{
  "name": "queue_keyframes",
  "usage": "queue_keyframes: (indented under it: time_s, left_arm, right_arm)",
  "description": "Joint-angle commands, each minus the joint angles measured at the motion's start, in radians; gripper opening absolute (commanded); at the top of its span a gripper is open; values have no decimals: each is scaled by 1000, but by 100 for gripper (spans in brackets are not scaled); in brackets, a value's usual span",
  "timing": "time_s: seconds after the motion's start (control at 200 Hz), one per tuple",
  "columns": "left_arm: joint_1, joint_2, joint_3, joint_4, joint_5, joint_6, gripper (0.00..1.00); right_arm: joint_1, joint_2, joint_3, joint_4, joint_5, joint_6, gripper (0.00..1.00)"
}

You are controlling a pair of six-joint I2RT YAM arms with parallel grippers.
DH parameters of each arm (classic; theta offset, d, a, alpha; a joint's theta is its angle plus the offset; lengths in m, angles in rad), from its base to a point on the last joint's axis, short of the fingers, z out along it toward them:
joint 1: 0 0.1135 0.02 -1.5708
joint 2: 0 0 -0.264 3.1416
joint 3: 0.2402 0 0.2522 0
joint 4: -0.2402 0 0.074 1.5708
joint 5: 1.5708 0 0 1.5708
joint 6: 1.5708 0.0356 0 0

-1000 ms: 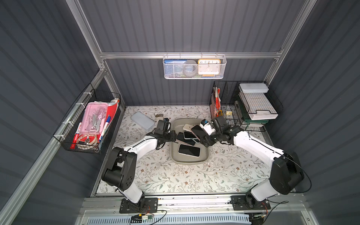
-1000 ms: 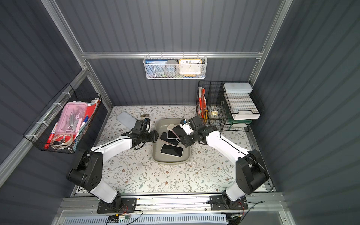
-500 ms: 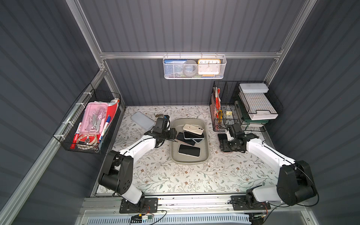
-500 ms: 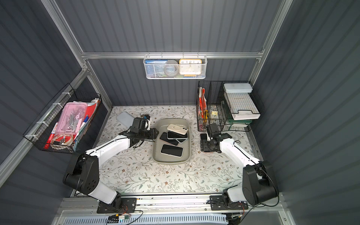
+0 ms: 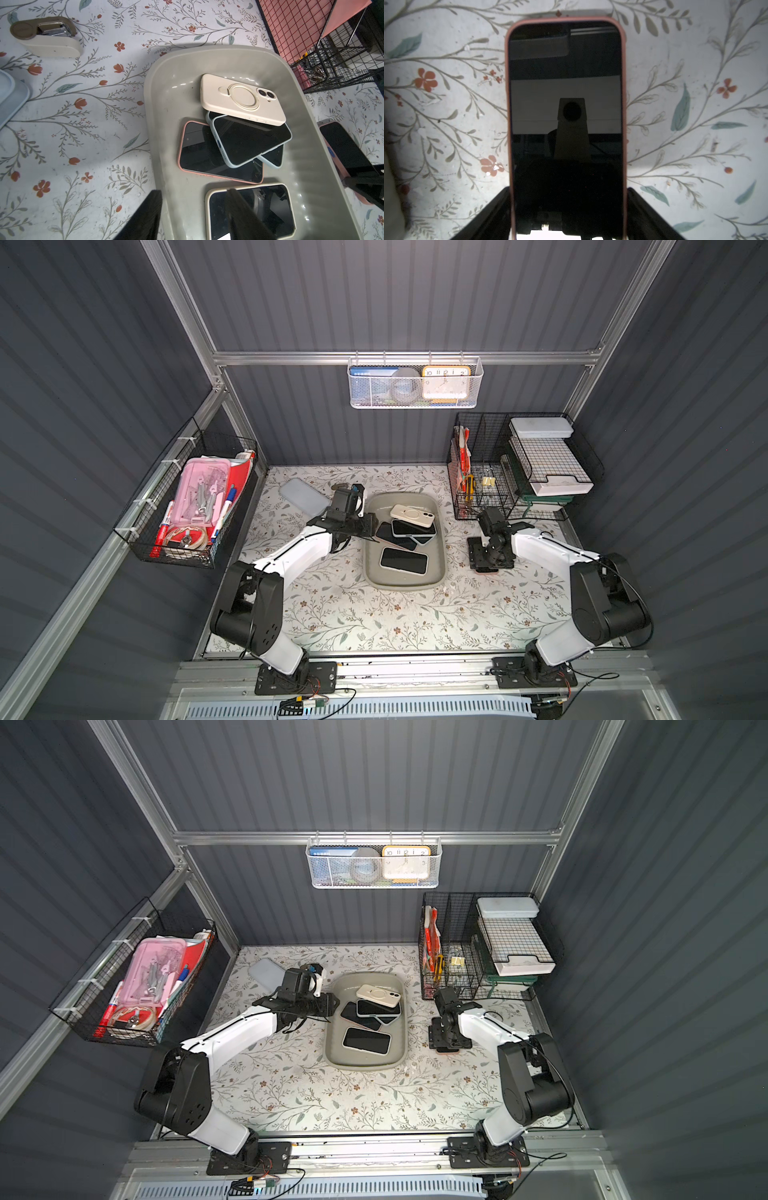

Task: Take the phone out of the storage box
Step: Place the phone at the center of the board.

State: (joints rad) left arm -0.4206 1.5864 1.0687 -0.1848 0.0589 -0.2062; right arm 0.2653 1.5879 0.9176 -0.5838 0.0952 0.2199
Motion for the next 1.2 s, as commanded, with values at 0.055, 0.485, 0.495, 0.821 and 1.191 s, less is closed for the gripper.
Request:
queue_keyframes:
  time_s: [0.055, 0.485, 0.495, 0.821, 1.191]
  left_arm:
    - [-16, 11, 48, -57, 0, 34, 55]
    - [-26, 29, 82, -78, -19, -2, 55]
    - [-26, 29, 83, -78, -19, -1, 55]
    - [-27, 6, 82, -94, -27, -3, 55]
    - [-27, -19, 82, -100, -28, -2, 55]
  right_arm:
    - [3, 33, 27, 39, 17, -4, 53]
    - [3, 80, 46, 30, 32, 4, 71]
    - [3, 80, 46, 29, 32, 3, 71]
    - [3, 99, 61, 14, 2, -1, 78]
    - [-3, 124, 84, -15, -27, 12, 99]
